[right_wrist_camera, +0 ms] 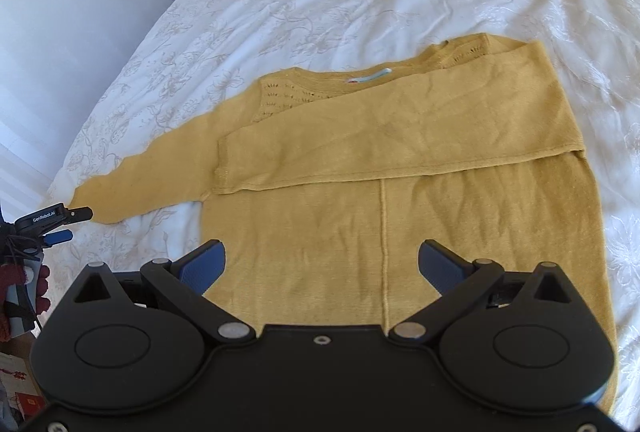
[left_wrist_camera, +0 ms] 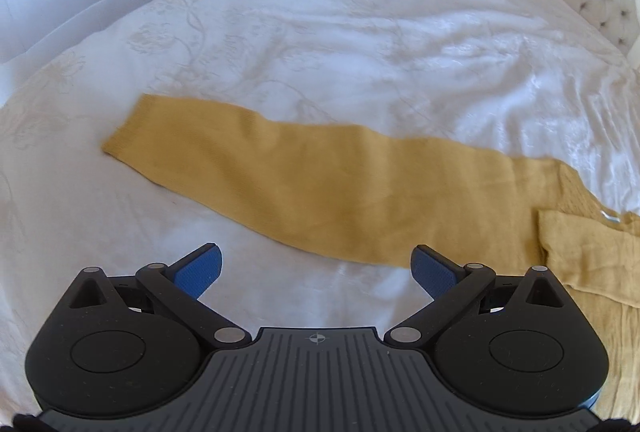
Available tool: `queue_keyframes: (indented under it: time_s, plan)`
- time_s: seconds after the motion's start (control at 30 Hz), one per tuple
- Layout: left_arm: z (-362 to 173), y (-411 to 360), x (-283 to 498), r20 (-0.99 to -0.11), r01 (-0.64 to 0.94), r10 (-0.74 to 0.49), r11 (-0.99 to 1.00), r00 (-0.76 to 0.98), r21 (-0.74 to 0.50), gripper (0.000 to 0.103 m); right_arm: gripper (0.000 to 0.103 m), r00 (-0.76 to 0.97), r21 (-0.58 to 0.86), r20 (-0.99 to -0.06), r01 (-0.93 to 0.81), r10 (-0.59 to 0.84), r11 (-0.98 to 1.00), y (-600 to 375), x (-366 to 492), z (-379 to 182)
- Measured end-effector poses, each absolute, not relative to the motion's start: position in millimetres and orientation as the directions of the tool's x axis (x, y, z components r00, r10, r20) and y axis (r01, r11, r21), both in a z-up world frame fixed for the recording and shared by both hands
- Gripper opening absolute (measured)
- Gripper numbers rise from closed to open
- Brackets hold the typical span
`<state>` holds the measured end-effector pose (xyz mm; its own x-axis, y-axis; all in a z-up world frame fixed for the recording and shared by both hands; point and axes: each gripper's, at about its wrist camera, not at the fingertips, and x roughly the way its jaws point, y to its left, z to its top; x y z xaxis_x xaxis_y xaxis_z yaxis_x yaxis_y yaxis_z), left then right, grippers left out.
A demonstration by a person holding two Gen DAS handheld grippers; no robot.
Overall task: Fold small clothes
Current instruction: 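Move the left gripper to the other sleeve cuff and grasp it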
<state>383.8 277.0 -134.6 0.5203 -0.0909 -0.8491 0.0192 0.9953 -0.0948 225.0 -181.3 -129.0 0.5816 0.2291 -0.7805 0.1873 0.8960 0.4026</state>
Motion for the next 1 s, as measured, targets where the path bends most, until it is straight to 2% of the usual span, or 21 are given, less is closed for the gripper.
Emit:
queue_keyframes:
  time_s: [0.23,0.5,0.73,0.9,1.0]
  plan:
    - [-127,328,426,-0.833,0.021,-0.037,0.999,0.552,-0.030,0.103,0.102,0.591,0.413,-0.762,0.128,0.265,0.902,-145,244,-118]
    - [-139,371,465,-0.850,-0.039,-0.029,0.998,0.526,-0.058,0.103,0.102,0.565,0.417,-0.771,0.097,0.295,0.904,-110,268,-116]
    - [-172,396,484,-0.890,-0.052,-0.130,0.984,0.437,-0.170,0.102,0.102,0.531,0.397,-0.796,0.097,0.289,0.913,-102,284,-121]
    - [-178,402,492,-0.876,-0.042,-0.215,0.965,0.433,-0.258,0.102,0.102,0.506,0.388,-0.815,0.117,0.281,0.914,-103,291,-127]
    - [-180,399,496,-0.873,-0.039,-0.228,0.962,0.431,-0.271,0.101,0.102,0.492,0.386,-0.823,0.116,0.285,0.915,-101,296,-131]
